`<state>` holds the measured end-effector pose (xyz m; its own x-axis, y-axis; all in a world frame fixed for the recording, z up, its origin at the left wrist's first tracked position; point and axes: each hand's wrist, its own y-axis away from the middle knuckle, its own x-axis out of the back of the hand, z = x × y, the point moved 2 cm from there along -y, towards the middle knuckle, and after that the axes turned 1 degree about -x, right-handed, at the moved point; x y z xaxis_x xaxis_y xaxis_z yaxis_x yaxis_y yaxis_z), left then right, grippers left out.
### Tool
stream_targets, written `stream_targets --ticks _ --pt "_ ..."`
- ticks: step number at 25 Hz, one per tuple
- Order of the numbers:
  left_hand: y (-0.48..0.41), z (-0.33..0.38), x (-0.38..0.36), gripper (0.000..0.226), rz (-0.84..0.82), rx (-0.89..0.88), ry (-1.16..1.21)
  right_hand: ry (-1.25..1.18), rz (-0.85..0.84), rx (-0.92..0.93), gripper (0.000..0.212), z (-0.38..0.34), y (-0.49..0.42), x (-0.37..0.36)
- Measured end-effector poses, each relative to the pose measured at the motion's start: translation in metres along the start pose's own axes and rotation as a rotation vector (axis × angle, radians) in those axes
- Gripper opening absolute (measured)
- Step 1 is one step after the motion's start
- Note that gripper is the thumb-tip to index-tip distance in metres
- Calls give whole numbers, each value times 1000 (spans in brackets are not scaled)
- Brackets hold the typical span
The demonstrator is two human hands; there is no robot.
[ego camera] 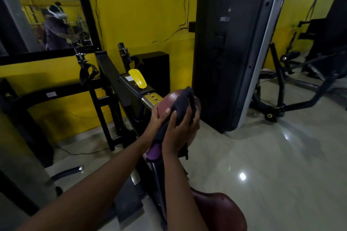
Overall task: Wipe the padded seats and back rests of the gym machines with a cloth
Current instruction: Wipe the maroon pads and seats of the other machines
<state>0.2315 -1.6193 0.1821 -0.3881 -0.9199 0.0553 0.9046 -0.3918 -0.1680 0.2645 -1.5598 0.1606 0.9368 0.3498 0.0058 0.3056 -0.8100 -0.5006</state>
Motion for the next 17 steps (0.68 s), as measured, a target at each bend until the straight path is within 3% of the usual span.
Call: stream_targets --ticks 4,7,10,14,17 --pt "2 -14 6 76 -81 23 -2 -114 193 -167 56 44 -21 -9" --pt "-1 -16 8 90 -131 20 -26 -225 115 -345 64 82 -3 -9" --pt "1 -16 9 88 -145 6 -9 -207 96 -429 67 87 33 -8" --pt "13 -11 10 79 -71 -14 -47 -31 -154 -488 44 76 60 8" --pt "26 -12 11 71 -14 -39 -14 18 -344 -315 49 67 74 36"
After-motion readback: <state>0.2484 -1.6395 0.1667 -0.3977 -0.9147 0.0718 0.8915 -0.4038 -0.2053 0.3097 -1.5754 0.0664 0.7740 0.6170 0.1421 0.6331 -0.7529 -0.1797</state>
